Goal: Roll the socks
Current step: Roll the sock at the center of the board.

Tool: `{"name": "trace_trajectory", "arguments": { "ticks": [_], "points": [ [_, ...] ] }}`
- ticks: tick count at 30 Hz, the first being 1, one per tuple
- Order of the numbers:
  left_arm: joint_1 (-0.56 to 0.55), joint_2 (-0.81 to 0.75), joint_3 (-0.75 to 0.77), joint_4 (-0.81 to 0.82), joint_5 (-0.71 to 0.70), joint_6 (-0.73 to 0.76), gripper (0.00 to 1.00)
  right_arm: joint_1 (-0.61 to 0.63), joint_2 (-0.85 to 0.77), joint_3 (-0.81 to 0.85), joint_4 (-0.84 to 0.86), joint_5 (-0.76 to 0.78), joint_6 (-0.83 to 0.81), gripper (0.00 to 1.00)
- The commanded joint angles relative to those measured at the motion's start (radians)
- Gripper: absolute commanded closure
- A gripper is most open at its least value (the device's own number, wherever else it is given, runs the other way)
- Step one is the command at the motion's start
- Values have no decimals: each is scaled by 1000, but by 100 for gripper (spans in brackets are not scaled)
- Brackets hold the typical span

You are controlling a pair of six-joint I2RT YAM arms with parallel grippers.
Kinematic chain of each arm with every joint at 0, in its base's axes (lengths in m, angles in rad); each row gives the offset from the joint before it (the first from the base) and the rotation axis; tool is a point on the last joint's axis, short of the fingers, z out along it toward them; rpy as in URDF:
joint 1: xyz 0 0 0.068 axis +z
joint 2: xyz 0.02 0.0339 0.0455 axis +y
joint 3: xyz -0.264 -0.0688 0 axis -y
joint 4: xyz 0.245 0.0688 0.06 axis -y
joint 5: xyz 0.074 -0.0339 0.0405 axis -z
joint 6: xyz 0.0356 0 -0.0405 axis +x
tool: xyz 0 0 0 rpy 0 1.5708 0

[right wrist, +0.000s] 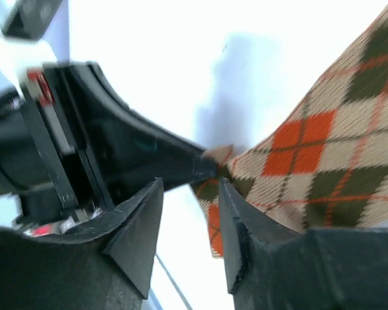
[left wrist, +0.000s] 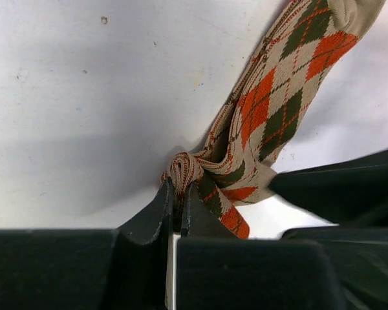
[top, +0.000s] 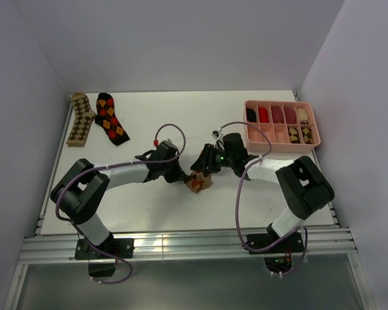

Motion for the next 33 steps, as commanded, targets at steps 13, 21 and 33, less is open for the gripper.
{"name": "trace_trajectory", "arguments": {
  "ticks": [13,21,33],
  "points": [
    [-9,50,107,-101,29,137,99,-31,199,246,-286,333,-109,67],
    [-7,90,168,-221,78,257,99,-77,294,394,-361,358,-141,64],
    [-7,192,271,-305,60,311,99,-30,-3,222,-271,330,-304,58]
  ]
}}
